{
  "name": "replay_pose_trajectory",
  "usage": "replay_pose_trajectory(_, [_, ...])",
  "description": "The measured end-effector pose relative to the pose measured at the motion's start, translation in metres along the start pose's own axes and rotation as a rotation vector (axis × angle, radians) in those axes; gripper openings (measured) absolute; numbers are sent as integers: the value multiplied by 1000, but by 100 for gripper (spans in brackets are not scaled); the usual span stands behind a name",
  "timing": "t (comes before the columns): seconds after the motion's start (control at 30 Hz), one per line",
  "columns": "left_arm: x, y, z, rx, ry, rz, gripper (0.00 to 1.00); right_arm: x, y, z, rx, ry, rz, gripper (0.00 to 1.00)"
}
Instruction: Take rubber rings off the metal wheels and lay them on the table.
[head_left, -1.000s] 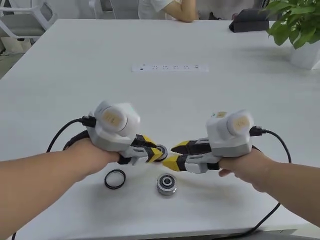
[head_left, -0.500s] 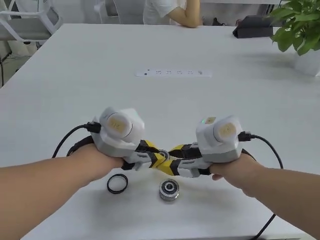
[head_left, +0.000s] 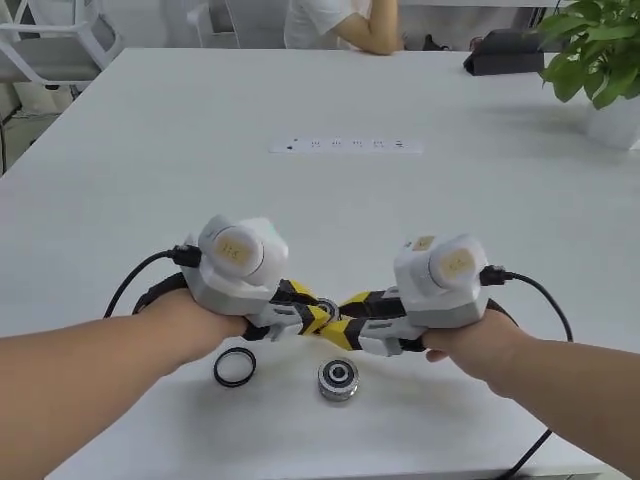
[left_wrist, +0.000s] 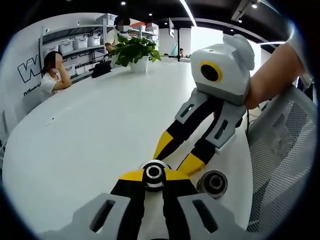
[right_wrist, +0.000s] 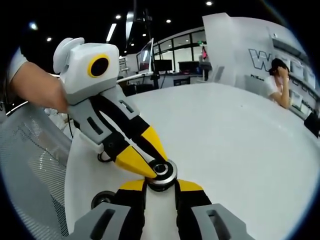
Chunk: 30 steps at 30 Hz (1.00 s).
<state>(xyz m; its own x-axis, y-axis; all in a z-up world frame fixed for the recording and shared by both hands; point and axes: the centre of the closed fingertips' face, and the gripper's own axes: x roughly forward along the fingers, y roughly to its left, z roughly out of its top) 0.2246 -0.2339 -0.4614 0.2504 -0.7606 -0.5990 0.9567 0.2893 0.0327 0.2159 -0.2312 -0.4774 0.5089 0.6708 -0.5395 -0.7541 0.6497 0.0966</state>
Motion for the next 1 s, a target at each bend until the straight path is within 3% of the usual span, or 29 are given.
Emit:
replay_pose_trajectory(0.63, [0,0,0,-6,0,7,7,-4,0,-1,48,-10,12,15])
replay_pose_trajectory(0.77, [0,0,0,-6,-2,9,7,-6,0,-4,70,-6,19,10])
replay_pose_trajectory(0.8, [0,0,0,-7,-2,10,7,-6,-1,-4,64,-6,16,1])
replay_pose_trajectory(1.0, [0,1,0,-7,-1,12,7,-7,-1,-5,89,-2,14,1])
